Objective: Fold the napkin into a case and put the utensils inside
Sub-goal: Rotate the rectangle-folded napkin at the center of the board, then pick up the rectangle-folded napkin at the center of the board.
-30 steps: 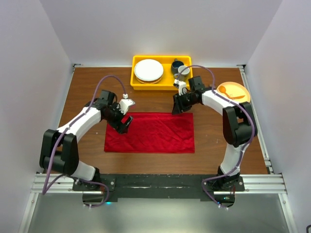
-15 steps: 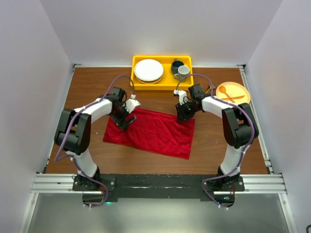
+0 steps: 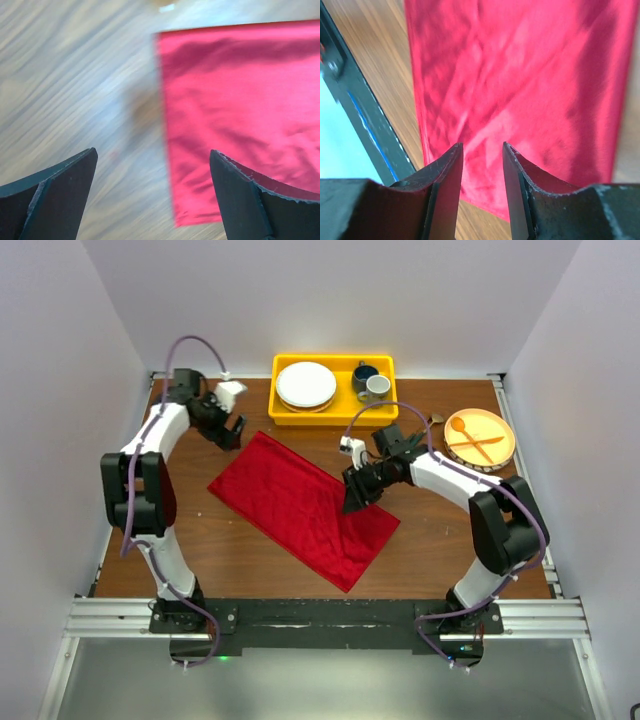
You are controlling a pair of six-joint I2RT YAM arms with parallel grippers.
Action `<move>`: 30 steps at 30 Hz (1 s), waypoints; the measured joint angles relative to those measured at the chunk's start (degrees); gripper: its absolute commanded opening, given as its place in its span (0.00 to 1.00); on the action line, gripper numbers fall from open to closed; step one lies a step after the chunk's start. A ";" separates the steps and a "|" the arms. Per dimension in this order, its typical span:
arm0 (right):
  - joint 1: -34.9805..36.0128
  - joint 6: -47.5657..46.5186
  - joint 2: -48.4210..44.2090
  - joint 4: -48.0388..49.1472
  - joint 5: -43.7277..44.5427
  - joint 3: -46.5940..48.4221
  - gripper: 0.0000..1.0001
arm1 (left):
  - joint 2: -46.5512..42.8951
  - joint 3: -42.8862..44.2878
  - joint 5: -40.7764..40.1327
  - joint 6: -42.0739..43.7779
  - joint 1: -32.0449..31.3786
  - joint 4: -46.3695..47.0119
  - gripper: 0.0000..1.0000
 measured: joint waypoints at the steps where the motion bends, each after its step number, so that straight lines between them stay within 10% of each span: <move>1: -0.17 0.07 -0.28 0.04 0.07 0.79 0.40 | 0.00 0.31 0.59 -0.52 1.79 0.02 0.84; 4: -0.55 -0.09 -0.61 0.17 0.72 2.73 0.38 | 0.20 0.11 1.20 -2.03 4.70 -0.50 0.50; 7: -0.90 -0.50 -0.52 -0.17 2.14 2.99 0.38 | 0.94 -0.39 2.05 -4.22 4.42 0.17 0.39; 21: -2.34 -1.70 2.75 -1.60 6.12 2.95 0.37 | 5.25 -7.04 -0.26 -6.08 1.57 3.78 0.46; 30: -2.34 -1.68 2.89 -1.62 6.16 2.95 0.37 | 5.22 -8.55 -5.44 -4.90 -1.20 7.08 0.31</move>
